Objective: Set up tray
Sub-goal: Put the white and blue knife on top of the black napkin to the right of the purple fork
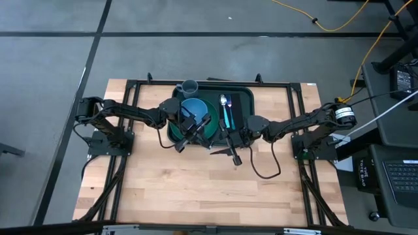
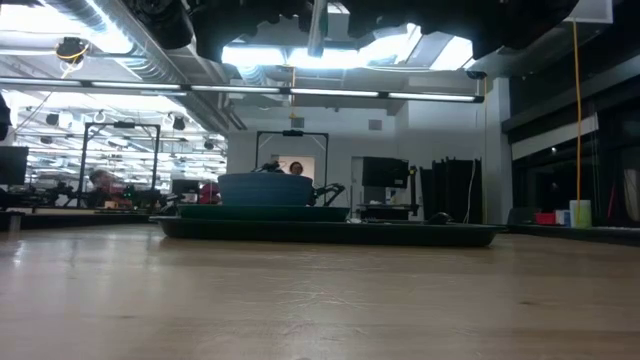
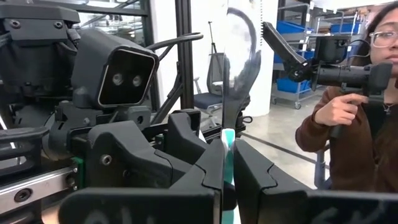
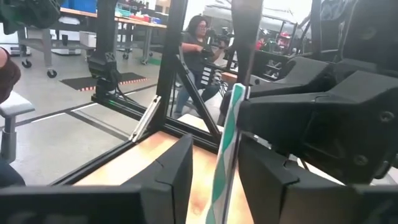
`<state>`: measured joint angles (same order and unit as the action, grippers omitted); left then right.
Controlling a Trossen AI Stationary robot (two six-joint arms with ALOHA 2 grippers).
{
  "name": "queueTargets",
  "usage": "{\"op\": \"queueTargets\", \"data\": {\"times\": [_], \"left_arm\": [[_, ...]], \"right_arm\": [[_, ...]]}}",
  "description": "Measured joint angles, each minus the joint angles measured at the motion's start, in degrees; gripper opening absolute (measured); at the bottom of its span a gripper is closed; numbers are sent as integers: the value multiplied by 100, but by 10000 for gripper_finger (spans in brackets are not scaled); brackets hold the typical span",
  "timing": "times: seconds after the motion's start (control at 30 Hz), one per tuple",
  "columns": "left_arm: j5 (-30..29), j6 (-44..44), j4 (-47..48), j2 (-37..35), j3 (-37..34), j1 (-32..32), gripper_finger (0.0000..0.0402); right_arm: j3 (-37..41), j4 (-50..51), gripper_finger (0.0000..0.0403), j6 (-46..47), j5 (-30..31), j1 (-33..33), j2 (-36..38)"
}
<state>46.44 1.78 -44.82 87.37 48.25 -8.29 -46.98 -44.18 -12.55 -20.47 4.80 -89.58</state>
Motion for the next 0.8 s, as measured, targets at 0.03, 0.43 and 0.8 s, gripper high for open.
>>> {"op": "queueTargets", "data": {"times": [0.03,0.43,0.8], "left_arm": [[0,-6,0,0,0,1,5],[0,-113,-25,31,0,-2,5],[-30,448,7,33,2,17,32]], "right_arm": [[1,-2,125,-2,18,2,0],[13,-61,34,24,180,-52,0],[13,-58,34,224,180,-52,-2]]}}
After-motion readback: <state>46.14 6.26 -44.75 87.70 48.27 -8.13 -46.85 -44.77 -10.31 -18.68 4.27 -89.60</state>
